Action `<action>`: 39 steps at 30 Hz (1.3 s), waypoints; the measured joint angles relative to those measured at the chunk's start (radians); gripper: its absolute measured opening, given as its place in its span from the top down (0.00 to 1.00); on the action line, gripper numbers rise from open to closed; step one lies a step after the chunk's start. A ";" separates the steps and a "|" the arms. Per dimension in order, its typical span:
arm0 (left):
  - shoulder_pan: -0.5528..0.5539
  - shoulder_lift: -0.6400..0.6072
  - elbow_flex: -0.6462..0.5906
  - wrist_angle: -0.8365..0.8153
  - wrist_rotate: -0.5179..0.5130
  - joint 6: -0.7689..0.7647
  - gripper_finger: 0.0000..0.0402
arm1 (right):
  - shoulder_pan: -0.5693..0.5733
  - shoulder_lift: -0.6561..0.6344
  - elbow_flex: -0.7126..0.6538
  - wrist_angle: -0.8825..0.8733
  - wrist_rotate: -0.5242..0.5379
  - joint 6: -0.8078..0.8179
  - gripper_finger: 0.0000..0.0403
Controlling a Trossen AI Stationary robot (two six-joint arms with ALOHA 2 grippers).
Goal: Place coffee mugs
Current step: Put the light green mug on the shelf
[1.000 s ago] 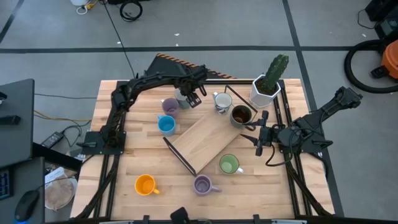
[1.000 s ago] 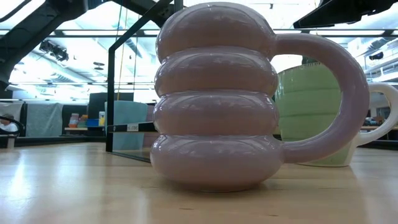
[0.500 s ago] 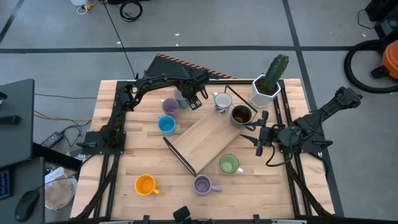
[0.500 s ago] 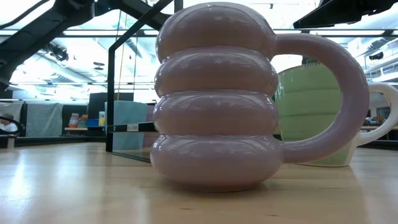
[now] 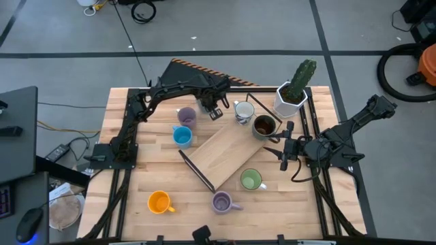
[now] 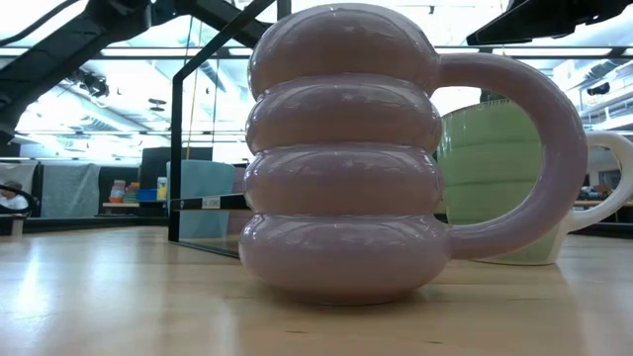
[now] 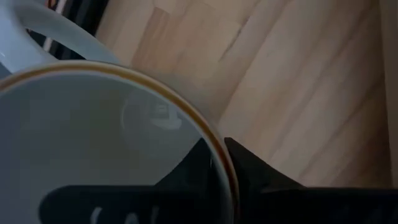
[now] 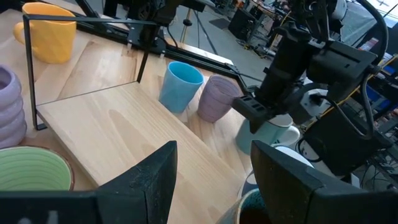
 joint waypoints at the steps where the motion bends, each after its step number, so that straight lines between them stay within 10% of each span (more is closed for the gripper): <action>1: -0.003 0.000 0.000 -0.002 -0.004 0.002 0.92 | 0.000 0.000 0.000 0.000 0.000 0.000 0.48; 24: -0.253 -0.001 0.103 -0.167 -0.326 -0.097 0.92 | 0.000 0.000 0.000 0.122 -0.018 -0.086 0.48; 39: -0.130 -0.029 0.103 -0.160 -0.004 -0.070 0.92 | 0.003 0.005 0.000 0.076 -0.069 -0.045 0.48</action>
